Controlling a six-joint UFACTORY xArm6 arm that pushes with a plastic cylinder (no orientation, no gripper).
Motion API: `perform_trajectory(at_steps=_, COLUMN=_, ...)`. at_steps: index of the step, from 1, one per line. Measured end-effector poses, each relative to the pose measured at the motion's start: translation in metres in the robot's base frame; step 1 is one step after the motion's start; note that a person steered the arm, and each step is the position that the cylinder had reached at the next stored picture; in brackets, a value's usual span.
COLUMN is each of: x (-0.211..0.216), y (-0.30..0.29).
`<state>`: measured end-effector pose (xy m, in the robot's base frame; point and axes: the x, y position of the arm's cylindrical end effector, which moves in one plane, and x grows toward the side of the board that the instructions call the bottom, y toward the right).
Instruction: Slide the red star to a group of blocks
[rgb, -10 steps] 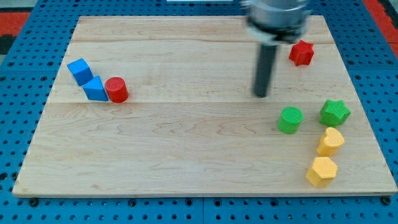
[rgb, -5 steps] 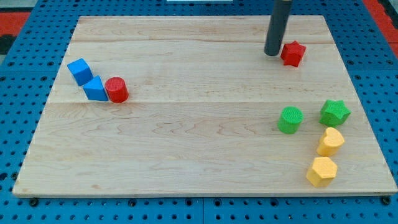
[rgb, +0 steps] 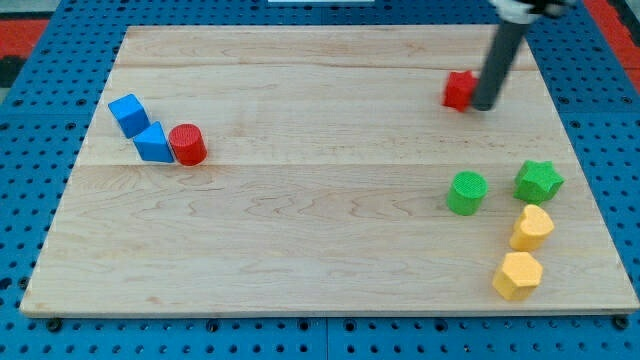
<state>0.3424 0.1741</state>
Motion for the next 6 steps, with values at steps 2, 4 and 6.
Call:
perform_trajectory(at_steps=2, x=-0.05, y=0.023)
perform_trajectory(at_steps=4, x=-0.033, y=-0.154)
perform_trajectory(at_steps=6, x=-0.066, y=-0.135)
